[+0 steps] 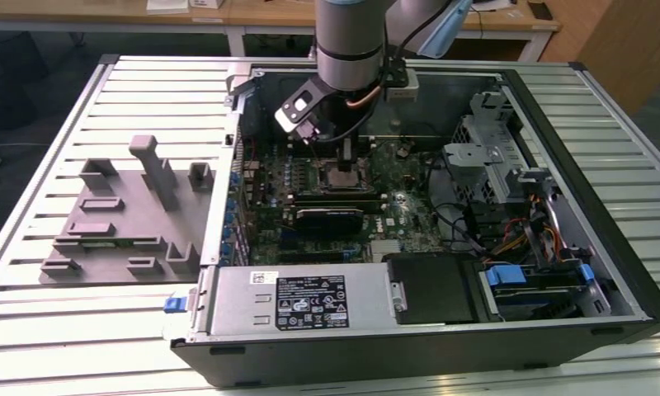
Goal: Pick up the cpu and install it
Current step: 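Place the cpu into insertion slot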
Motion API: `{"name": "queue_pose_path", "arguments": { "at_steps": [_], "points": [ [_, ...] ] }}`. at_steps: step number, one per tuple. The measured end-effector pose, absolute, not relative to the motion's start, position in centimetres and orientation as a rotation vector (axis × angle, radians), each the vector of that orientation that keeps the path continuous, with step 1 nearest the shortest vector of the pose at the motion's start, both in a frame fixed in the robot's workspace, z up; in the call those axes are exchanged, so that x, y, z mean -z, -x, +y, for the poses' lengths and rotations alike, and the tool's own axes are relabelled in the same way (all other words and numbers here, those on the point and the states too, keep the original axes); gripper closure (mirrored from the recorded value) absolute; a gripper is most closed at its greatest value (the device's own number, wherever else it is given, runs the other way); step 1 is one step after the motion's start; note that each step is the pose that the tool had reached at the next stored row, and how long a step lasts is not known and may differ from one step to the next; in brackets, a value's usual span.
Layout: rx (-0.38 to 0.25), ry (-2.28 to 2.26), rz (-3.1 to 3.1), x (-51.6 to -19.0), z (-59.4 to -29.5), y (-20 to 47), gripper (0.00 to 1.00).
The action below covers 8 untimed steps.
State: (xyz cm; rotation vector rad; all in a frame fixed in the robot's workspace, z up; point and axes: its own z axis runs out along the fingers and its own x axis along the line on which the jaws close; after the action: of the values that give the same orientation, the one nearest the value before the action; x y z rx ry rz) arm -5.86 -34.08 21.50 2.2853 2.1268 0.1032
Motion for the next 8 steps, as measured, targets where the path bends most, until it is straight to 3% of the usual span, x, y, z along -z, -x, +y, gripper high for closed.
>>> {"name": "queue_pose_path", "arguments": {
  "at_steps": [8],
  "points": [
    [-0.103, -2.285, 2.126, -21.42, -34.48, 6.11, 0.89]
  ]
}}
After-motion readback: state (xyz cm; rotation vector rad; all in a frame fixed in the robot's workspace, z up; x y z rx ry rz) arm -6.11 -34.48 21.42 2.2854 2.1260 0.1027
